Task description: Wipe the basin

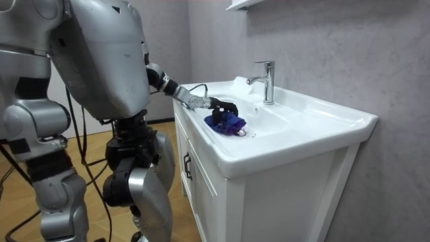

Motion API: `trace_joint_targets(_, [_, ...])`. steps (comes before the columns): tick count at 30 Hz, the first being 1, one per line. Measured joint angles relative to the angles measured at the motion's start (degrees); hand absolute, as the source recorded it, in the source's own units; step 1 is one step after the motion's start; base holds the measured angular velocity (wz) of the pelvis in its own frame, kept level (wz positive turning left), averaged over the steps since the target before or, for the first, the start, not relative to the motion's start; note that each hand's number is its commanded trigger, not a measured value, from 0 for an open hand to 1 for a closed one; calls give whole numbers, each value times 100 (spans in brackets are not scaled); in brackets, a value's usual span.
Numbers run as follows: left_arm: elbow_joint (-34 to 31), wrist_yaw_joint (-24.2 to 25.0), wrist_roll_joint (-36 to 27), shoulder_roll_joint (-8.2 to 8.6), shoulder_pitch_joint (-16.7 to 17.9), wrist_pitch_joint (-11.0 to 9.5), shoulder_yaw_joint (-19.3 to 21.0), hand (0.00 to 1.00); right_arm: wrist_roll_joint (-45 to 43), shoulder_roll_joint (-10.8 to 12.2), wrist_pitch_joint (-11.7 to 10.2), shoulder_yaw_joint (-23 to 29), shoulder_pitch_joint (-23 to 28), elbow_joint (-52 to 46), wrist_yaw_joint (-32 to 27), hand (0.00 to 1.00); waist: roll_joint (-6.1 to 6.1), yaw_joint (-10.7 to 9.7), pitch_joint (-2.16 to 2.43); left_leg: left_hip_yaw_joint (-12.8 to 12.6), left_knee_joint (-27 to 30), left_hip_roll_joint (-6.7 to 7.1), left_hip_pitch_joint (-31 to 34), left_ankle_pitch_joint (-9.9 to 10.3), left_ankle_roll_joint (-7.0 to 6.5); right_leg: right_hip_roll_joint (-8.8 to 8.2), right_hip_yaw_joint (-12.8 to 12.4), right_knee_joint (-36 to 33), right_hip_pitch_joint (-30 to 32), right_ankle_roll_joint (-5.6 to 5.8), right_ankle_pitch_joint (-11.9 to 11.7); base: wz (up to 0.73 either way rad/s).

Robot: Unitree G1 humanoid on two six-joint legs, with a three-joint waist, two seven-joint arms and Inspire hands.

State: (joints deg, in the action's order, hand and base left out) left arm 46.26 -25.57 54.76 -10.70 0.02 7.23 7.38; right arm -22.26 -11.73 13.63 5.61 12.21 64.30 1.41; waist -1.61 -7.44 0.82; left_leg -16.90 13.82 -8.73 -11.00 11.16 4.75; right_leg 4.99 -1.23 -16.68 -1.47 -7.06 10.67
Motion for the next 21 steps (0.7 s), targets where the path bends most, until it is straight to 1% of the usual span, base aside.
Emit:
trace_joint_targets(2, [46,-25,0,-22,28,0,87,100,0,-37,12,39,-5,11,1,0,-39,9,3,-1,29,0,-1,-1,2,9,-17,4,26,-5,3,-7])
trace_joint_targets(4, [146,-41,-9,-77,35,0,149,100,-3,-70,15,81,-6,11,-2,0,-75,11,-2,11,166,-12,48,2,2,1,-32,4,5,-11,6,-8])
trace_joint_targets(5, [244,-37,-14,-136,37,0,148,100,0,-101,15,80,6,15,-4,0,-96,11,-2,48,200,-19,56,8,4,-2,-47,3,-31,-19,11,0])
trace_joint_targets(6, [315,-32,-18,-178,36,0,149,100,-3,-148,15,80,23,28,-6,0,-162,11,-12,147,178,-17,54,15,12,2,-38,-2,-35,-29,18,5])
trace_joint_targets(7, [333,-27,-25,-188,38,0,161,100,-8,-172,14,88,19,46,-7,0,-173,13,-5,184,161,-13,56,16,15,4,-30,-6,-28,-30,20,8])
trace_joint_targets(9, [377,39,-51,-190,42,0,370,100,-32,-206,8,225,-61,149,-37,0,-258,21,4,223,98,0,53,8,19,8,15,-30,34,-28,31,6])
trace_joint_targets(11, [408,54,-66,-205,43,1,488,100,-30,-200,-36,240,-97,254,-47,0,-256,21,4,226,120,-8,47,-2,35,8,56,-30,23,-41,39,8])
trace_joint_targets(13, [415,77,-75,-211,44,1,597,100,-27,-202,-50,251,-101,245,-88,0,-253,24,2,297,123,-11,57,-1,35,7,70,-38,19,-60,52,5])
trace_joint_targets(15, [408,76,-77,-247,34,0,601,100,-29,-204,-64,252,-97,243,-135,0,-245,25,-4,363,56,0,49,-1,36,8,96,-124,49,-70,107,9])
trace_joint_targets(18, [404,50,-78,-268,51,0,601,100,-29,-204,-122,253,-93,247,-152,0,-246,28,-3,385,60,-3,47,-1,36,6,136,-138,37,-78,127,9])
trace_joint_targets(20, [384,48,-78,-278,56,0,601,100,-30,-205,-163,252,-98,226,-151,0,-246,34,-3,469,67,-1,55,-1,36,4,148,-146,36,-85,133,2])
trace_joint_targets(21, [373,48,-79,-281,50,0,601,100,-31,-205,-179,252,-100,215,-151,0,-246,40,-3,472,70,-1,55,-1,36,4,157,-152,35,-90,138,0])
